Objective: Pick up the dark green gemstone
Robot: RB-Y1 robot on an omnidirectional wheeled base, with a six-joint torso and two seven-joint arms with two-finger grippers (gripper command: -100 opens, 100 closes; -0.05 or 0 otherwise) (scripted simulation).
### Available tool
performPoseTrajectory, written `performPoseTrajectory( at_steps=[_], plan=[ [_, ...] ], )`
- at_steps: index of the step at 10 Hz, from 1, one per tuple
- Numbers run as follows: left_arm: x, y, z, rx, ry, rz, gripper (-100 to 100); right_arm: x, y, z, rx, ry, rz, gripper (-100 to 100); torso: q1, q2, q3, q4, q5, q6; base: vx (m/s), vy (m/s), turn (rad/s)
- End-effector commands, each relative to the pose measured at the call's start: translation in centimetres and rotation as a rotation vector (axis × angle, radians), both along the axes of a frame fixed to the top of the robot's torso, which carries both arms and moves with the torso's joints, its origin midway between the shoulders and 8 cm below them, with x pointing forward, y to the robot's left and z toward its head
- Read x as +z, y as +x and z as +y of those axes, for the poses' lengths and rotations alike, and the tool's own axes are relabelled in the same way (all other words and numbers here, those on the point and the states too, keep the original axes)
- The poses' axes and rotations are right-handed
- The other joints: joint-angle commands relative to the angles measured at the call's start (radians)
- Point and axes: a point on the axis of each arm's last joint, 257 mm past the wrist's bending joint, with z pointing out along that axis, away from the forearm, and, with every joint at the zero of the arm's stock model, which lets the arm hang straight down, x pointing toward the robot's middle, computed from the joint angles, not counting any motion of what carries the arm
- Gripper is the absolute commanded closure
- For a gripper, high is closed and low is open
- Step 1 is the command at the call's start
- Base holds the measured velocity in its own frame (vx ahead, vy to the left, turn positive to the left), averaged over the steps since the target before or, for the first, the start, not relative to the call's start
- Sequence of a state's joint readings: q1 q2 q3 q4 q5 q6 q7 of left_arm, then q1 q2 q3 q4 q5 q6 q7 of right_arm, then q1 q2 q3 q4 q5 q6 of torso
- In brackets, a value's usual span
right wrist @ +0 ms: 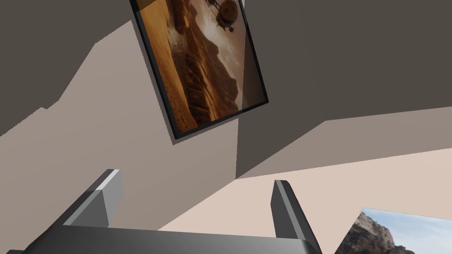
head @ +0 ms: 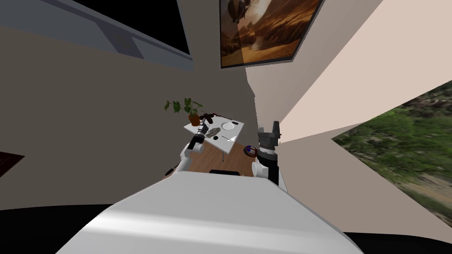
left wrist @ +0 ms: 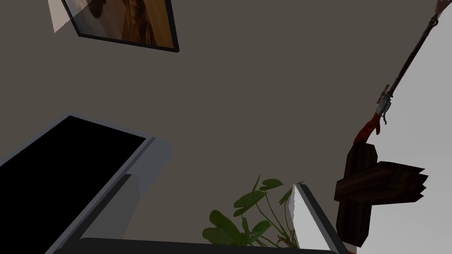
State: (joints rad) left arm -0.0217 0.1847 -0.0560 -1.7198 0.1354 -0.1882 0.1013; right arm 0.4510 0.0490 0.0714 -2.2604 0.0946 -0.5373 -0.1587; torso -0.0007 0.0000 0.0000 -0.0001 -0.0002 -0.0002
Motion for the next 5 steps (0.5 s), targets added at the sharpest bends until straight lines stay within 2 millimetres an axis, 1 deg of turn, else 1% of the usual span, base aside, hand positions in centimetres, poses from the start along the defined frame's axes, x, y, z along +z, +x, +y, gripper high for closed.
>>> performPoseTrajectory(
  at_steps=[1, 2, 3, 4, 5],
  plan=[
    [-1.2, 1.7, -0.5, -0.01, 0.0, 0.054, -100, 0.0, 0.0, 0.0, 0.0, 0.0, 0.0, 0, 0.0, 0.0, 0.0, 0.0, 0.0, 0.0, -0.009, -0.012, 0.007],
    [-1.9, 2.2, -0.5, -0.009, 0.002, 0.076, -100, 0.0, 0.0, 0.0, 0.0, 0.0, 0.0, 0, 0.0, 0.0, 0.0, 0.0, 0.0, 0.0, -0.008, -0.01, 0.004],
    [-2.5, 3.4, -1.0, -0.019, 0.001, 0.111, -100, 0.0, 0.0, 0.0, 0.0, 0.0, 0.0, 0, 0.0, 0.0, 0.0, 0.0, 0.0, 0.0, -0.01, -0.013, 0.011],
    [-3.4, 3.9, -1.0, -0.018, 0.004, 0.136, -100, 0.0, 0.0, 0.0, 0.0, 0.0, 0.0, 0, 0.0, 0.0, 0.0, 0.0, 0.0, 0.0, -0.01, -0.01, 0.005],
    [-4.0, 5.1, -1.5, -0.027, 0.002, 0.171, -100, 0.0, 0.0, 0.0, 0.0, 0.0, 0.0, 0, 0.0, 0.0, 0.0, 0.0, 0.0, 0.0, -0.013, -0.013, 0.009]
  ],
)
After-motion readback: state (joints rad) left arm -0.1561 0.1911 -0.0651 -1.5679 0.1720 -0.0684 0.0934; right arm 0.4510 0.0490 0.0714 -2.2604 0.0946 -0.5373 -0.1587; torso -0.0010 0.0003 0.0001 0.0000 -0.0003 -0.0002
